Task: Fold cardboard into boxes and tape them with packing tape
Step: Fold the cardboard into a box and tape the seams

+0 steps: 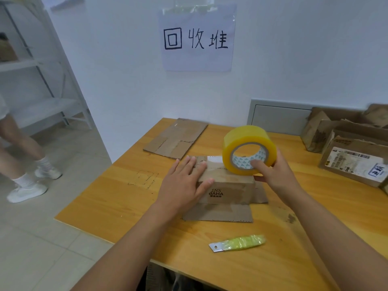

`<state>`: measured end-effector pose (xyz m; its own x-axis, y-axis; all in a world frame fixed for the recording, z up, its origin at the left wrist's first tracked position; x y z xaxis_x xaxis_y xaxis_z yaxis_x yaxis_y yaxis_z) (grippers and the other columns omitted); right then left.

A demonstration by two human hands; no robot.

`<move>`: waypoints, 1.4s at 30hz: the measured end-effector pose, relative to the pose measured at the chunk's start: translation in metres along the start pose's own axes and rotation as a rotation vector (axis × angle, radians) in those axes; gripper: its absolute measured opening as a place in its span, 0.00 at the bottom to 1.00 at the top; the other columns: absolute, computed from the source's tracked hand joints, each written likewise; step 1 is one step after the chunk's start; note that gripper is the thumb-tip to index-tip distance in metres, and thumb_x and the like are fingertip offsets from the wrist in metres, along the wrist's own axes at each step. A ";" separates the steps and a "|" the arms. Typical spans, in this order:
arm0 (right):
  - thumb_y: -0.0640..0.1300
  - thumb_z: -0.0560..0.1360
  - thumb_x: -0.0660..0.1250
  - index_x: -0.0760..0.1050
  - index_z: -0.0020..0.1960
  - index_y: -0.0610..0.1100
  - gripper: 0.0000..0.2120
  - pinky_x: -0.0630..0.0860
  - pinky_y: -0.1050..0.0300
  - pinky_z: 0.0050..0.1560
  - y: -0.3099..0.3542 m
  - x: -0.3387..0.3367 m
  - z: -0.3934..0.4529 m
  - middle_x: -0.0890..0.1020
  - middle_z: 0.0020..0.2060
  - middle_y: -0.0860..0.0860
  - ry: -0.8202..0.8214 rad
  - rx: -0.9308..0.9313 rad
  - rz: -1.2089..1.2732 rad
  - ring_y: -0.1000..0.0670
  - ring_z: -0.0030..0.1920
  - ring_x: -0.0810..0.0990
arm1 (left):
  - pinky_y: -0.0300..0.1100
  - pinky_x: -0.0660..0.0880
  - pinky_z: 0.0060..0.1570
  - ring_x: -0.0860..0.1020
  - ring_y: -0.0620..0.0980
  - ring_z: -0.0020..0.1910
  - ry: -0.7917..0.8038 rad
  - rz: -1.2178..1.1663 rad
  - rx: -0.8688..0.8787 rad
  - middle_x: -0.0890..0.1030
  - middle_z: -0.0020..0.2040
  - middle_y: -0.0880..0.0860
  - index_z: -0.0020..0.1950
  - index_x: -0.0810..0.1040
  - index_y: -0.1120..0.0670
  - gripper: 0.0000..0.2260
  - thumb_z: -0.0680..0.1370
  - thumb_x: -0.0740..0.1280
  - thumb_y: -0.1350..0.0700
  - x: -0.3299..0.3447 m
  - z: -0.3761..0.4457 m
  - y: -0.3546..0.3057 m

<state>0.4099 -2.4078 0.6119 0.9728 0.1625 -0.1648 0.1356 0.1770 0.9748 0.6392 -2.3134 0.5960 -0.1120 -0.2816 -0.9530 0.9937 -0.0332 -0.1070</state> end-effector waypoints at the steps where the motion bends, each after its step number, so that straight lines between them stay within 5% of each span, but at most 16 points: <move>1: 0.44 0.78 0.70 0.69 0.60 0.52 0.15 0.81 0.59 0.39 0.001 0.001 -0.001 0.77 0.51 0.51 0.000 -0.002 -0.002 0.53 0.52 0.80 | 0.44 0.37 0.76 0.47 0.47 0.80 -0.004 0.024 0.002 0.55 0.81 0.50 0.80 0.57 0.44 0.38 0.75 0.34 0.31 -0.001 0.001 -0.002; 6: 0.47 0.75 0.73 0.68 0.62 0.51 0.20 0.81 0.60 0.40 0.001 0.006 -0.006 0.78 0.50 0.54 -0.018 -0.015 -0.029 0.55 0.50 0.80 | 0.39 0.34 0.74 0.46 0.47 0.80 -0.012 0.064 0.059 0.53 0.81 0.51 0.80 0.58 0.55 0.39 0.75 0.33 0.38 -0.004 0.011 -0.016; 8: 0.49 0.73 0.75 0.67 0.62 0.52 0.22 0.82 0.56 0.43 -0.001 0.005 -0.007 0.78 0.50 0.55 -0.031 -0.022 -0.047 0.54 0.51 0.80 | 0.40 0.41 0.75 0.50 0.47 0.80 0.008 0.026 0.031 0.53 0.81 0.53 0.80 0.56 0.56 0.41 0.74 0.32 0.37 -0.001 0.013 -0.019; 13: 0.47 0.74 0.75 0.67 0.61 0.50 0.22 0.82 0.59 0.40 0.003 0.003 -0.005 0.77 0.50 0.54 -0.014 -0.028 -0.059 0.54 0.51 0.80 | 0.43 0.49 0.77 0.51 0.48 0.80 0.038 0.049 0.016 0.52 0.81 0.53 0.82 0.49 0.53 0.40 0.76 0.37 0.30 0.003 0.012 -0.020; 22: 0.42 0.76 0.71 0.69 0.60 0.54 0.18 0.83 0.49 0.41 0.018 -0.031 0.008 0.79 0.50 0.49 -0.067 -0.142 -0.226 0.46 0.47 0.83 | 0.44 0.53 0.76 0.54 0.46 0.79 0.014 0.054 0.029 0.54 0.81 0.46 0.81 0.57 0.48 0.40 0.76 0.37 0.28 0.006 0.014 -0.016; 27: 0.41 0.76 0.69 0.68 0.62 0.58 0.20 0.81 0.38 0.45 0.019 -0.029 0.001 0.80 0.46 0.50 -0.132 -0.185 -0.226 0.43 0.45 0.81 | 0.43 0.49 0.77 0.51 0.46 0.80 0.065 0.041 0.024 0.53 0.81 0.45 0.81 0.51 0.45 0.35 0.77 0.40 0.30 0.006 0.015 -0.018; 30: 0.41 0.76 0.71 0.69 0.64 0.52 0.20 0.81 0.41 0.49 0.012 -0.022 -0.001 0.79 0.48 0.53 -0.146 -0.133 -0.136 0.47 0.49 0.80 | 0.45 0.50 0.77 0.50 0.48 0.80 0.088 0.057 0.046 0.53 0.81 0.47 0.80 0.47 0.38 0.30 0.78 0.41 0.31 0.004 0.015 -0.022; 33: 0.44 0.75 0.73 0.72 0.57 0.54 0.15 0.83 0.49 0.46 -0.002 -0.011 -0.004 0.80 0.50 0.51 -0.085 -0.017 -0.010 0.49 0.51 0.81 | 0.47 0.48 0.77 0.50 0.50 0.80 0.090 0.058 0.058 0.54 0.81 0.49 0.79 0.55 0.38 0.28 0.80 0.42 0.34 0.004 0.018 -0.025; 38: 0.44 0.76 0.72 0.73 0.61 0.49 0.16 0.82 0.57 0.41 -0.014 0.001 -0.007 0.82 0.51 0.51 -0.096 0.029 0.139 0.54 0.49 0.84 | 0.44 0.49 0.77 0.52 0.50 0.80 0.101 0.019 0.094 0.56 0.81 0.54 0.80 0.57 0.55 0.34 0.80 0.42 0.36 0.001 0.021 -0.052; 42: 0.46 0.77 0.71 0.73 0.64 0.46 0.18 0.82 0.57 0.41 -0.021 0.000 -0.006 0.83 0.53 0.50 -0.139 0.042 0.139 0.53 0.50 0.84 | 0.46 0.50 0.77 0.54 0.54 0.80 0.087 0.025 0.069 0.58 0.80 0.58 0.81 0.53 0.52 0.44 0.73 0.35 0.28 0.005 0.023 -0.061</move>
<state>0.4058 -2.4056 0.5902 0.9989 0.0468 -0.0086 0.0029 0.1210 0.9926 0.5784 -2.3346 0.6043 -0.0841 -0.1991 -0.9764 0.9933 -0.0943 -0.0664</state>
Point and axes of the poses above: each hand's wrist, its own z-axis towards the middle knuckle, its own x-axis out of the palm, y = z × x, the point moved 6 cm from there along z, towards the middle knuckle
